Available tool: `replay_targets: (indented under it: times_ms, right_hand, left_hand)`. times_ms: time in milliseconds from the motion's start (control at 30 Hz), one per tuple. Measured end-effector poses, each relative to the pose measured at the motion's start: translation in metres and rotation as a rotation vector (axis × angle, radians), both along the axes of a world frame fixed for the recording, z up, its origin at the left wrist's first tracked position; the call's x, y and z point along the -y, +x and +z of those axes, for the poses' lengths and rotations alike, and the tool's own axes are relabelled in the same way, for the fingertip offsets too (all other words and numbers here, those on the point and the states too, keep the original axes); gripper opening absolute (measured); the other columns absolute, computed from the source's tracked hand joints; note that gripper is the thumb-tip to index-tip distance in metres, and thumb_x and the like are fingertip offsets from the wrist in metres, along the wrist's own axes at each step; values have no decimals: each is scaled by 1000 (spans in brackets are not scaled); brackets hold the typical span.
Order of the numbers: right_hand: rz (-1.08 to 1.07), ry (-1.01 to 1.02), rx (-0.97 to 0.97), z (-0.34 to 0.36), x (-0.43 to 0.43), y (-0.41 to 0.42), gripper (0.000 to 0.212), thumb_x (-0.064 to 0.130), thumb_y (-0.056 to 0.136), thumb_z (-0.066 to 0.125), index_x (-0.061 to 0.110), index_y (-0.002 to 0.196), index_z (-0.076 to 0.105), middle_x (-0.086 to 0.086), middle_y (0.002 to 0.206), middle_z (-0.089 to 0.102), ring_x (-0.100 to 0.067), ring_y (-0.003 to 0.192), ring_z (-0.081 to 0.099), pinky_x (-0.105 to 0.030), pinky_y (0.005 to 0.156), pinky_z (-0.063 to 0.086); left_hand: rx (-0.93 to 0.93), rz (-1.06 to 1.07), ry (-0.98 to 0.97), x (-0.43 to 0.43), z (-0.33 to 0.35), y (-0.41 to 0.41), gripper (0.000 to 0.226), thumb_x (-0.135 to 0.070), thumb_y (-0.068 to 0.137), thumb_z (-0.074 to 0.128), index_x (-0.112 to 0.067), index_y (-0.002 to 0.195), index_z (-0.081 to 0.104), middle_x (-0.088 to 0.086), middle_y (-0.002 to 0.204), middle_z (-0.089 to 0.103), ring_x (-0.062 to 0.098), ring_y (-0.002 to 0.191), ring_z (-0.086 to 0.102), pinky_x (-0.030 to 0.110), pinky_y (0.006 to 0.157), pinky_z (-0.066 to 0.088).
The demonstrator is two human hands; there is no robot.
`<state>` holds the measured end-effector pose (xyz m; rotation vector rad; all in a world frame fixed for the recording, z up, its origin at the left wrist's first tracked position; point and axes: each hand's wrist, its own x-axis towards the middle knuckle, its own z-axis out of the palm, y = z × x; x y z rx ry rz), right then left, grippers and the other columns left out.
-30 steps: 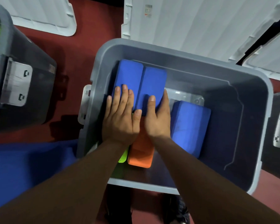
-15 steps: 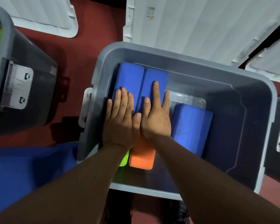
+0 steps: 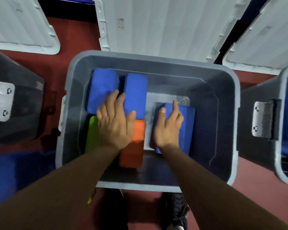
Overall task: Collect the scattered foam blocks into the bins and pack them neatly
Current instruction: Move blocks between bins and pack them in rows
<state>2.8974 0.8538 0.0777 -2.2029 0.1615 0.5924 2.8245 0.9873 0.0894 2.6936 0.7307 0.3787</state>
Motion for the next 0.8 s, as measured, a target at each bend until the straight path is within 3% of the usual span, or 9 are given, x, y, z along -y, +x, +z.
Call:
replay_targets:
  times_ms: [100, 200, 333, 467, 533, 600, 667, 733, 800]
  right_hand:
    - [-91, -112, -52, -11, 60, 8, 62, 49, 106, 34, 26, 161, 19, -16, 161, 24, -34, 147, 26, -45, 118, 22]
    - [-123, -120, -175, -23, 110, 19, 61, 49, 107, 31, 25, 162, 19, -17, 162, 30, -35, 147, 31, -40, 117, 24]
    - [-65, -50, -265, -40, 131, 23, 58, 45, 109, 29, 22, 162, 22, -5, 163, 34, -24, 148, 35, -21, 107, 26]
    - [-107, 10, -363, -66, 127, 28, 63, 49, 109, 24, 19, 163, 16, -5, 168, 22, -22, 153, 23, -24, 116, 18]
    - [-120, 1, -380, -76, 126, 30, 66, 52, 108, 23, 16, 163, 13, -7, 168, 19, -22, 154, 19, -24, 118, 14]
    - [-142, -3, -372, -82, 124, 32, 70, 54, 107, 25, 14, 163, 13, -9, 168, 20, -22, 154, 19, -24, 119, 13]
    - [-165, 3, -379, -85, 123, 32, 73, 57, 105, 29, 13, 162, 17, -11, 166, 26, -24, 152, 24, -26, 119, 16]
    - [-177, 10, -358, -81, 123, 30, 69, 58, 104, 33, 15, 159, 31, -11, 159, 40, -25, 147, 36, -26, 115, 25]
    - [-159, 24, -235, -65, 122, 26, 58, 53, 105, 40, 18, 151, 47, -6, 150, 53, -20, 139, 46, -23, 110, 32]
  left_hand:
    - [16, -131, -96, 56, 6, 24, 53, -41, 101, 39, -5, 134, 59, 19, 141, 53, 37, 124, 47, 48, 104, 35]
    - [-39, -293, -168, 103, -8, 42, 59, -44, 106, 25, -7, 137, 60, 14, 144, 54, 32, 130, 50, 46, 108, 40]
    - [-164, -177, -287, 142, -45, 45, 62, -46, 105, 25, -7, 144, 53, 14, 151, 50, 33, 137, 48, 45, 115, 36]
    - [-269, -67, -305, 158, -97, 30, 58, -43, 108, 31, -7, 152, 44, 18, 159, 37, 36, 146, 36, 53, 119, 31]
    - [-255, -55, -311, 162, -116, 26, 45, -31, 107, 42, -7, 145, 46, 22, 156, 39, 47, 143, 36, 60, 112, 38]
    - [-156, -123, -350, 171, -147, 17, 25, -13, 105, 51, 1, 125, 54, 34, 140, 52, 65, 121, 49, 66, 94, 49]
    - [-140, -157, -477, 181, -168, 12, 27, -8, 108, 42, 7, 126, 55, 42, 136, 49, 70, 112, 52, 75, 89, 46]
    - [-316, -81, -378, 175, -152, 16, 35, -18, 110, 39, 1, 136, 53, 38, 146, 42, 66, 123, 47, 75, 98, 40]
    - [-393, 95, -376, 167, -125, 26, 54, -44, 110, 32, -13, 152, 43, 24, 163, 26, 52, 146, 28, 63, 120, 22]
